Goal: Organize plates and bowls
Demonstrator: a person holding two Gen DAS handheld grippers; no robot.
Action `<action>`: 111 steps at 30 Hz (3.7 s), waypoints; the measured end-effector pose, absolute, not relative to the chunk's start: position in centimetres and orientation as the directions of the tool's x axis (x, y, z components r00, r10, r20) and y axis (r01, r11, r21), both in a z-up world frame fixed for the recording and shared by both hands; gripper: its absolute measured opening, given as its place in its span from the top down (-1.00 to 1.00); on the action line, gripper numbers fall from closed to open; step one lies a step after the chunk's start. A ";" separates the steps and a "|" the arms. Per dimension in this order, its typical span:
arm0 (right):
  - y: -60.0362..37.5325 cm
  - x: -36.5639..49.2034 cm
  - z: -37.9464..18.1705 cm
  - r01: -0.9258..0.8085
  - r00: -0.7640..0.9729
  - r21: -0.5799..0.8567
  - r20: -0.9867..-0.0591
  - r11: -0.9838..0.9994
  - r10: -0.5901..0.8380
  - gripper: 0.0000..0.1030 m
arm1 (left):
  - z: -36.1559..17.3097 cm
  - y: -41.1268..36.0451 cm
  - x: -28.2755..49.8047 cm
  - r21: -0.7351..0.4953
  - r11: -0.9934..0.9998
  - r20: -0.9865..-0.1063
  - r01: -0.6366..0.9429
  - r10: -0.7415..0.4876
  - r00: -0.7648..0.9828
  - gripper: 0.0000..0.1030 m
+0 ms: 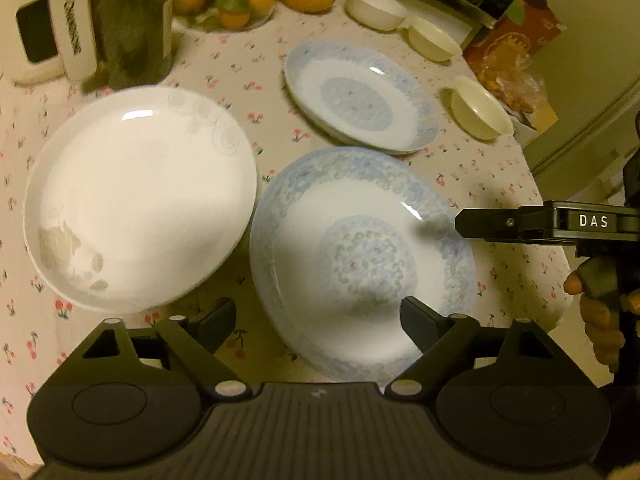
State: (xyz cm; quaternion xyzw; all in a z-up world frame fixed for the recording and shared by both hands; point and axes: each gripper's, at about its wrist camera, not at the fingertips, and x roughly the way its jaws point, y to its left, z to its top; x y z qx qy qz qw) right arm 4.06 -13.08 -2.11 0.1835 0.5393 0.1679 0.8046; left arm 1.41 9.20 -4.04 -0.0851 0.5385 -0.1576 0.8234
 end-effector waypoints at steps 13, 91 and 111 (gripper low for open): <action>-12.3 4.2 -3.6 -0.063 0.314 0.510 -0.806 0.858 0.502 -0.76 | -5.3 9.5 1.3 -0.361 0.921 -0.844 0.144 -0.388 0.369 -0.11; -15.1 13.6 -1.7 0.147 0.555 0.529 -0.744 0.836 0.373 0.66 | -2.3 7.0 11.7 -0.196 0.972 -0.721 0.130 -0.233 0.652 0.66; -14.7 14.4 -3.4 0.204 0.559 0.520 -0.758 0.830 0.337 0.66 | -3.8 5.6 13.2 -0.085 0.990 -0.696 0.112 -0.139 0.705 0.64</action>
